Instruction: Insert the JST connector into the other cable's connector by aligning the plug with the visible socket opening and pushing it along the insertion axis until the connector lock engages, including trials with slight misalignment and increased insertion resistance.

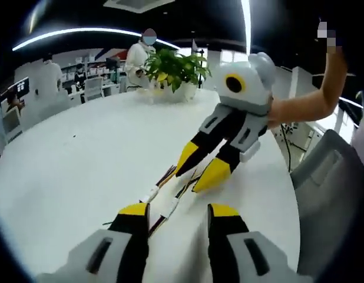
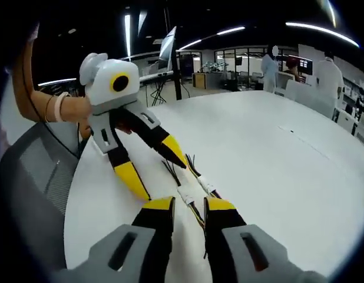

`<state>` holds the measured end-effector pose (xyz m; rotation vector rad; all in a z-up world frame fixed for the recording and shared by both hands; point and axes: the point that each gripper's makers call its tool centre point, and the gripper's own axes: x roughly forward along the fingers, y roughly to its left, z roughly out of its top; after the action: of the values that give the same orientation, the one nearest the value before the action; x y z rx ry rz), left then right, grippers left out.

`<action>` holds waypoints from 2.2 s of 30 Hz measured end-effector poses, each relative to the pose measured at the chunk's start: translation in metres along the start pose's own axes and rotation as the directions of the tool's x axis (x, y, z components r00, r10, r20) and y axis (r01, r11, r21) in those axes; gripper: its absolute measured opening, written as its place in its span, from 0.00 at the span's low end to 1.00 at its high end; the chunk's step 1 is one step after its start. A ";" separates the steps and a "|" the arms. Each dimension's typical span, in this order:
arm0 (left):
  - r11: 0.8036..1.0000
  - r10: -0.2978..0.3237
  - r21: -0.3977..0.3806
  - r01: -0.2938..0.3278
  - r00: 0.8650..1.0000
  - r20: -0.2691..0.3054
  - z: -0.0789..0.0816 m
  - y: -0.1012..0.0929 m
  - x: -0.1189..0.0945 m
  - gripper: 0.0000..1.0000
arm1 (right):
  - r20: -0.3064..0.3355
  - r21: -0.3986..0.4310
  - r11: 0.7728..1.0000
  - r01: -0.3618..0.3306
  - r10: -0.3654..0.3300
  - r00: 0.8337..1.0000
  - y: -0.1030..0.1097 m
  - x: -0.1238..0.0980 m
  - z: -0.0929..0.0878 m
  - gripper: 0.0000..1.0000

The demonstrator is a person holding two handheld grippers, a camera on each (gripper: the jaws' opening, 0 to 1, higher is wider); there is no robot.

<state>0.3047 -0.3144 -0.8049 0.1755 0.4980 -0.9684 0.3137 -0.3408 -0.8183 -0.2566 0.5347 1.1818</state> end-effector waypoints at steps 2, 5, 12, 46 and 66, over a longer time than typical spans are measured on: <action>1.000 0.018 0.018 -0.018 0.999 0.035 0.005 0.000 -0.004 0.40 | 0.006 0.006 1.000 0.009 -0.009 1.000 0.001 -0.003 0.002 0.20; 1.000 0.027 0.014 -0.027 0.999 0.029 0.005 -0.004 -0.010 0.46 | 0.016 0.022 0.999 0.032 -0.033 0.999 0.001 -0.012 0.004 0.21; 0.999 0.041 0.022 -0.042 0.998 0.050 0.009 -0.012 -0.026 0.47 | 0.031 0.018 0.997 0.070 -0.071 0.997 0.010 -0.033 0.011 0.24; 0.990 0.133 -0.066 -0.127 0.987 0.090 0.017 -0.035 -0.069 0.75 | 0.040 0.115 0.969 0.220 -0.226 0.973 0.031 -0.081 0.016 0.69; 0.979 0.164 -0.125 -0.158 0.986 0.040 -0.002 -0.044 -0.072 0.95 | 0.040 0.175 0.958 0.226 -0.236 0.971 0.048 -0.083 0.016 0.94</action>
<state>0.2343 -0.2850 -0.7690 0.0798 0.4874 -0.7797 0.2506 -0.3826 -0.7579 -0.1327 0.5338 0.9079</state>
